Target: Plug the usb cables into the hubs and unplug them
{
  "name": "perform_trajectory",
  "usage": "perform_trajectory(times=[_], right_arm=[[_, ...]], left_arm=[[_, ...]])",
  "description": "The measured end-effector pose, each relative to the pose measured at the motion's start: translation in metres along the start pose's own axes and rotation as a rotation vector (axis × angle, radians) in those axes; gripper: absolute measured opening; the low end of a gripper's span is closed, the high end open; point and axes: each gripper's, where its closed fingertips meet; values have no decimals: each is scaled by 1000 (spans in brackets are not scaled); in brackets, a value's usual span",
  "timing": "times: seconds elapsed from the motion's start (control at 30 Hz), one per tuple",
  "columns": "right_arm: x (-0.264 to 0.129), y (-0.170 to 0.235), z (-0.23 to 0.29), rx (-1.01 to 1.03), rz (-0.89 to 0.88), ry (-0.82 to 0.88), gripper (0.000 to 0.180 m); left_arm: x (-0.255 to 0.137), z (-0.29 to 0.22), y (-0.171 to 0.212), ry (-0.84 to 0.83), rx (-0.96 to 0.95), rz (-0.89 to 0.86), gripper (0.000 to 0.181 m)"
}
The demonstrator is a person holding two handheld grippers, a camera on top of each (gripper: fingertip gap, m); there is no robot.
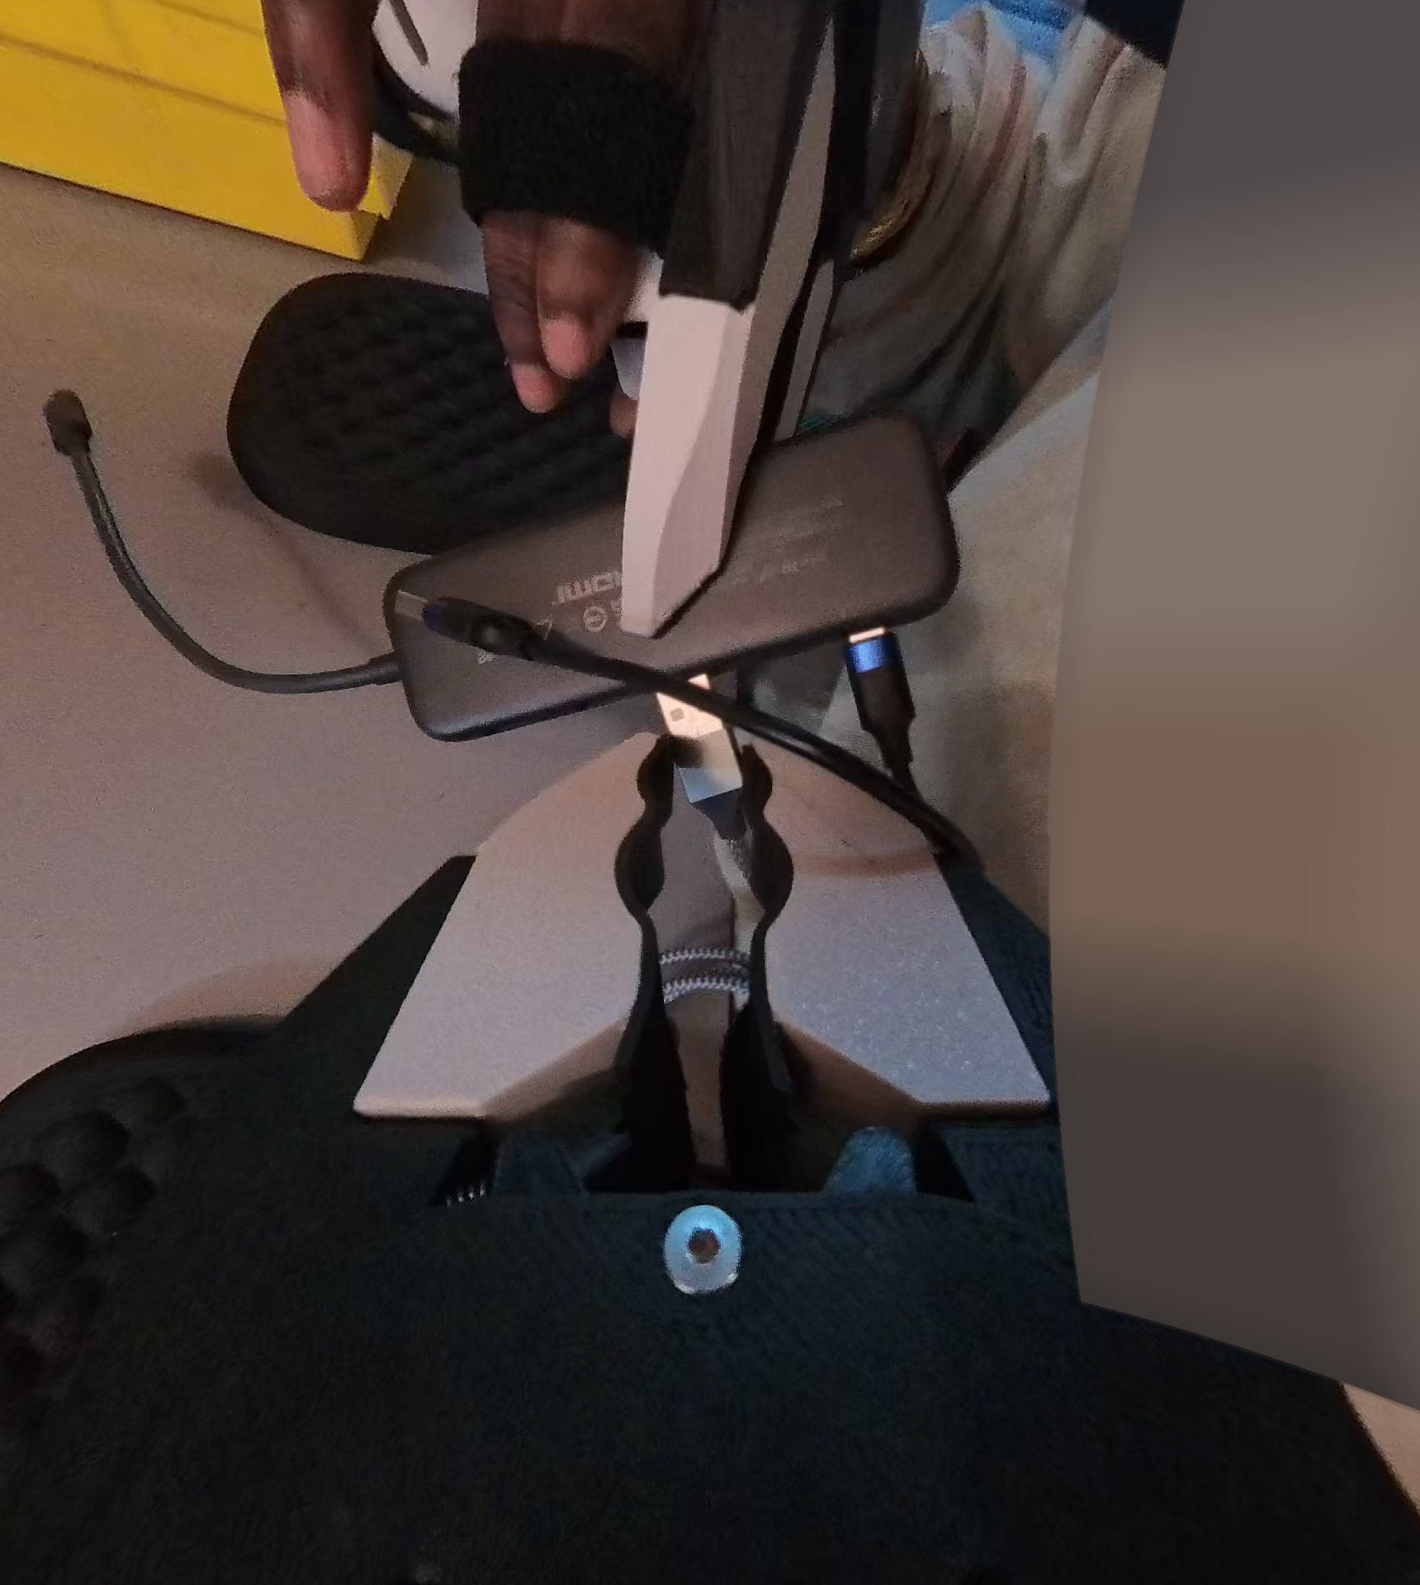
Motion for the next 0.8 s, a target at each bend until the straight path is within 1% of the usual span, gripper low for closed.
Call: perform_trajectory(times=[0.13,0.23,0.37,0.47,0.6,0.7,0.8], right_arm=[[2,1,2,-7,13,-15,12],[5,-4,3,-9,-9,-21,12],[8,1,5,-1,17,-29,12],[8,1,2,39,15,-7,12],[14,4,5,43,50,-32,12],[16,4,8,69,32,-28,12],[14,8,6,70,49,14,12]], left_arm=[[0,2,2,-9,1,17,16],[3,-4,2,30,16,15,15],[5,2,2,5,3,19,15],[3,3,-1,12,-12,-13,14],[6,10,-3,10,-27,-32,13],[9,11,-2,48,-45,-56,13],[5,14,-3,90,-78,-122,14]])
Point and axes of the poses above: each gripper's, where its closed fingertips meet, x out along the fingers, y out of its underside, z = x × y across the jaws, and after that the axes turned 15 degrees about -x, right-handed
